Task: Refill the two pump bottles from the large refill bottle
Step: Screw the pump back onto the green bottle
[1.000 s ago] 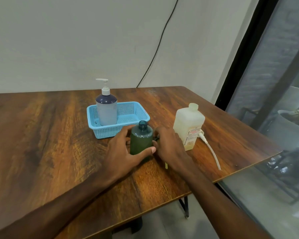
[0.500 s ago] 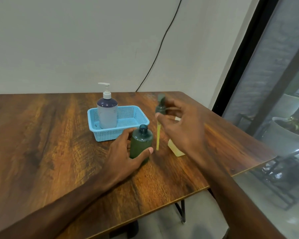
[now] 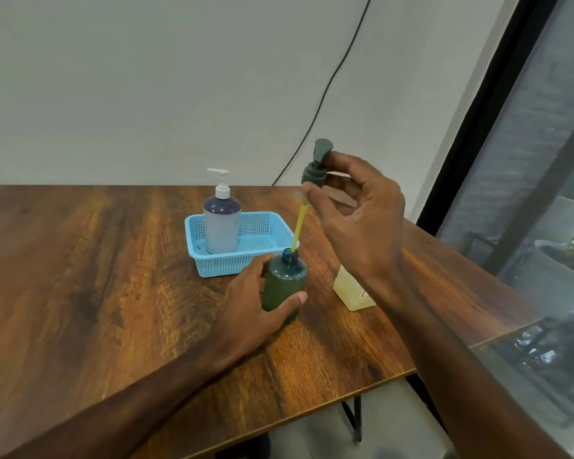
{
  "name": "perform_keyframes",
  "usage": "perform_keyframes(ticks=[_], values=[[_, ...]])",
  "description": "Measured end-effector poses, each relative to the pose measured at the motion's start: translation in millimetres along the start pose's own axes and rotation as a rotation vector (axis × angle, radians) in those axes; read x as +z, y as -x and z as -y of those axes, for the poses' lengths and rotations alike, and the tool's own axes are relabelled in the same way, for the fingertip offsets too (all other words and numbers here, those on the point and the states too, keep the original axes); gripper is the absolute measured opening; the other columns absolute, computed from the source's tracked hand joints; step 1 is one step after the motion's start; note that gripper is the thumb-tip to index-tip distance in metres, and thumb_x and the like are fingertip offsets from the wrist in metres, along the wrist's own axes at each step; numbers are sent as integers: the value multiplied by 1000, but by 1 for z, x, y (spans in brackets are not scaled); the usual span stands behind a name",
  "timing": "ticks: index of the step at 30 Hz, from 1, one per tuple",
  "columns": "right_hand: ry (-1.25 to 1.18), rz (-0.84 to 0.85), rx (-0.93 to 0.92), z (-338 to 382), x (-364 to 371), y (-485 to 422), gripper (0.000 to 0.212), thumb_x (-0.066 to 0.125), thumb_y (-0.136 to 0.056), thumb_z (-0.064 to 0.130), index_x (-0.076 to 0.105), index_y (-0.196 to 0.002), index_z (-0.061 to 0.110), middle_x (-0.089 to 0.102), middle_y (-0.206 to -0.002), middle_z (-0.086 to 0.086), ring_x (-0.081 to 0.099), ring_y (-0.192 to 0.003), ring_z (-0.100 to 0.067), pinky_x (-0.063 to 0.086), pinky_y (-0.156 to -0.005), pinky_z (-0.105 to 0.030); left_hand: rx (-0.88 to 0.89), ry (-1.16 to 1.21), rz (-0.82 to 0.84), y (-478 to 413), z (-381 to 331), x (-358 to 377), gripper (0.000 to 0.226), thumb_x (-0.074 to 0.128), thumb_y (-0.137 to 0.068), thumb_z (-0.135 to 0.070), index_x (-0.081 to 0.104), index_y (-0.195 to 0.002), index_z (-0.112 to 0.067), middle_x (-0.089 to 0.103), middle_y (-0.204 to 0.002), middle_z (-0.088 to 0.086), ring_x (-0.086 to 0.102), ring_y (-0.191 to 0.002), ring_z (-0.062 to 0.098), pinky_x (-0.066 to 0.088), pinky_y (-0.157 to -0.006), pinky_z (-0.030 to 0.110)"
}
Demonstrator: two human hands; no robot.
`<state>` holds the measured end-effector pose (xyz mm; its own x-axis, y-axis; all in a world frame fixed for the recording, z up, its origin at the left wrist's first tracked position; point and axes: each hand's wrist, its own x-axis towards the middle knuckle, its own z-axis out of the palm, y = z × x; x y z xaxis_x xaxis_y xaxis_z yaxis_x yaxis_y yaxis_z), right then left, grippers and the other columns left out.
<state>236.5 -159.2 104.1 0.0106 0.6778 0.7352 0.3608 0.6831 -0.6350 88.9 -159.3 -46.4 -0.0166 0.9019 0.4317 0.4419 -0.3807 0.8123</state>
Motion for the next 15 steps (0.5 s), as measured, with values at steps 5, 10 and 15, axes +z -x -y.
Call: perform_keyframes(ticks=[5,10,15], values=[[36,67,23,-23,13,15,40,78,-87,18,67,-126,14,72,-118,2,70,-107,-9,60,-86,-24,30,7,-27,0,2,1,69,85,-80,-55,43,-135,-48,54,-124,-36,58,-116,-10,51,-93,14],[275,321,213,-53,19,65,44,70,-91,41,60,-133,34,60,-131,22,53,-104,19,42,-83,1,64,-10,-15,-1,3,0,62,83,-82,-49,51,-135,-41,62,-127,-26,62,-114,-4,59,-95,31],[209,404,360,-73,4,96,79,62,-82,70,37,-149,39,45,-151,20,48,-130,2,49,-103,-29,62,32,-25,0,2,1,64,85,-80,-54,54,-134,-40,65,-127,-26,63,-114,-6,58,-96,29]])
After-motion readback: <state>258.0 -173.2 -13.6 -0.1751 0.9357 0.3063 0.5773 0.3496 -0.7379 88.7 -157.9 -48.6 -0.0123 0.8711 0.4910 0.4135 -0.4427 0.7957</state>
